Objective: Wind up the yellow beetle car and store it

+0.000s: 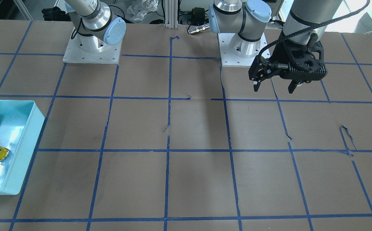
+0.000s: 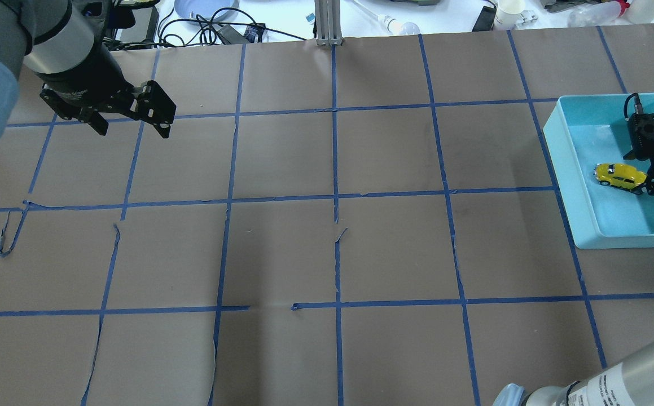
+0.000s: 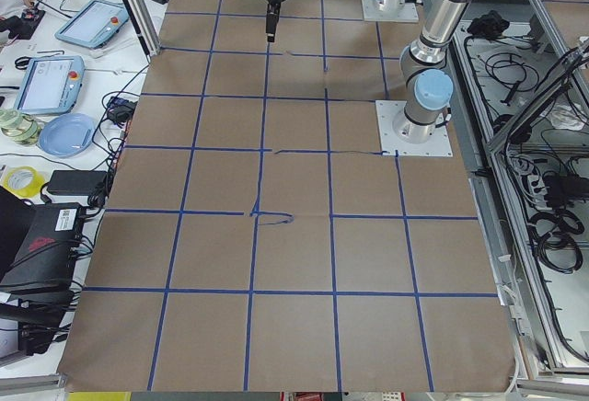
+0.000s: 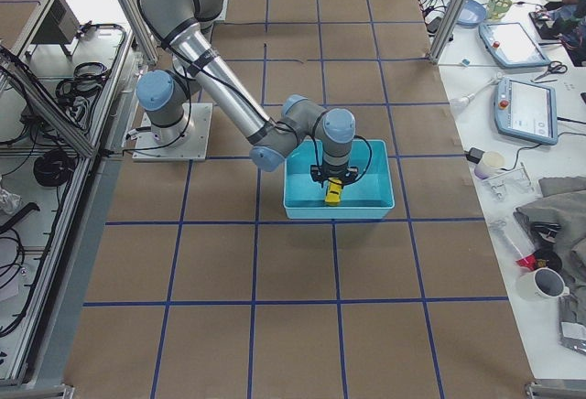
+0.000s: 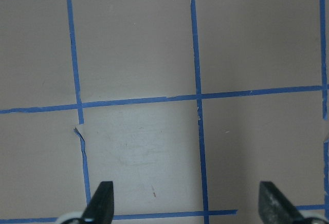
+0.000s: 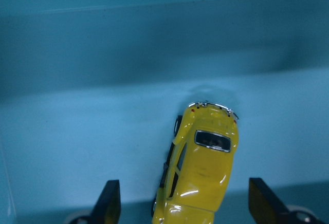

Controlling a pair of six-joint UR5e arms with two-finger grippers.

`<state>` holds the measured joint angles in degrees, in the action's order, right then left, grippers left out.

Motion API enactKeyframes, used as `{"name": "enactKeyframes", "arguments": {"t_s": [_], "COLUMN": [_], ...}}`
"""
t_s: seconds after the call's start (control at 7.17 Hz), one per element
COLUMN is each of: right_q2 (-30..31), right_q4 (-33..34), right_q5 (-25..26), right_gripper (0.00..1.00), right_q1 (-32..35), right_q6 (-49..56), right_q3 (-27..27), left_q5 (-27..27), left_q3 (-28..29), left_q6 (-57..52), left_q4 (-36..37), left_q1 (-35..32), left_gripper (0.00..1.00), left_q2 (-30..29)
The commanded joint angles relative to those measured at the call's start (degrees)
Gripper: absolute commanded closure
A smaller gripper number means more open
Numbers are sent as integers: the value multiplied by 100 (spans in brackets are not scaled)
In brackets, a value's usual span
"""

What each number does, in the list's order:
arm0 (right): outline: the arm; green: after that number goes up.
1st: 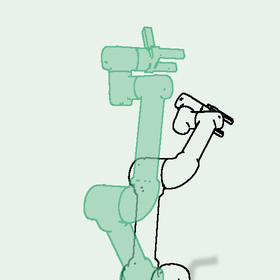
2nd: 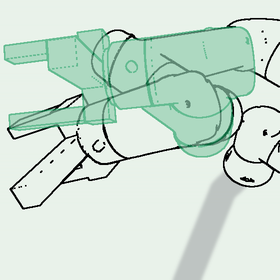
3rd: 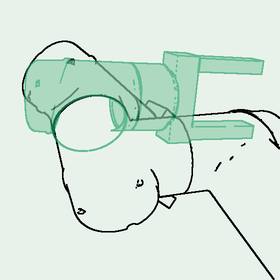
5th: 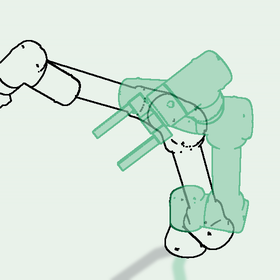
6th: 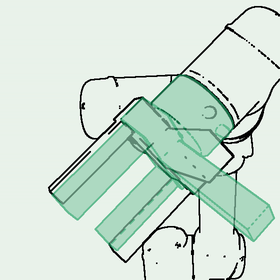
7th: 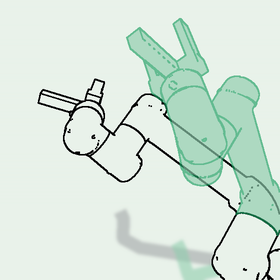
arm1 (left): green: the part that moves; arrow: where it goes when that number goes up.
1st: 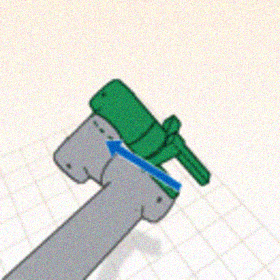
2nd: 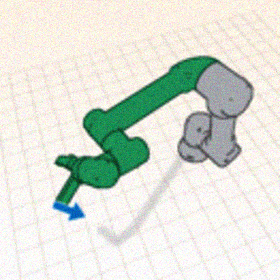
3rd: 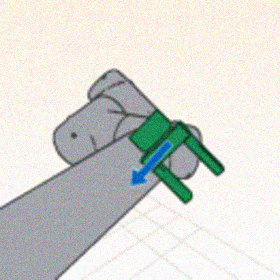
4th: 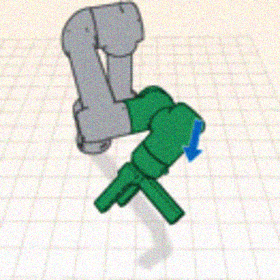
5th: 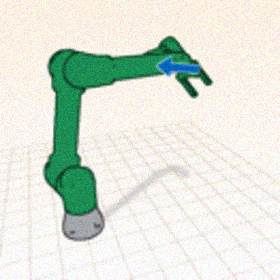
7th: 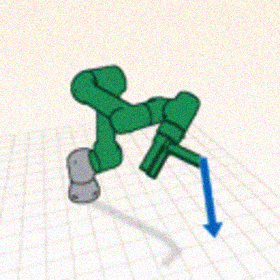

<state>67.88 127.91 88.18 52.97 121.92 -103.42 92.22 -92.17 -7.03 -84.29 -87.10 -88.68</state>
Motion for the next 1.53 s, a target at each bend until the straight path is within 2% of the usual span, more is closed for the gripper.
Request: {"name": "enactKeyframes", "arguments": {"t_s": [0.0, 0.28, 0.42, 0.56, 0.7, 0.84, 1.12, 1.39], "right_q2": [330, 733, 1040, 1391, 1769, 1929, 1922, 1852], "right_q4": [-1506, -3132, -3654, -4007, -4089, -4186, -4187, -4169], "right_q5": [6, 15, 93, 68, -20, 84, -2, 76], "right_gripper": [0, 0, 0, 0, 0, 0, 0, 0], "right_q1": [195, 449, 842, 1177, 1589, 2272, 3381, 4043], "right_q6": [-167, -1707, -2289, -3357, -4629, -5538, -8336, -10399], "right_q3": [826, 1672, 1928, 1957, 1948, 1966, 1992, 2001], "left_q5": [-2, 7, -2, -2, -11, -2, -2, -2], "left_q3": [-2, -2, 6, 7, 15, 7, 7, 7], "left_q6": [0, 0, 0, 0, 0, 0, 0, 0], "left_q4": [0, 0, 0, 0, 0, 0, 9, 9], "left_q1": [0, 0, 0, 0, 0, -9, -9, -9], "left_gripper": [0, 0, 0, 0, 0, 0, 0, 0], "left_q2": [0, 0, 0, 0, 0, 0, 0, 9]}}
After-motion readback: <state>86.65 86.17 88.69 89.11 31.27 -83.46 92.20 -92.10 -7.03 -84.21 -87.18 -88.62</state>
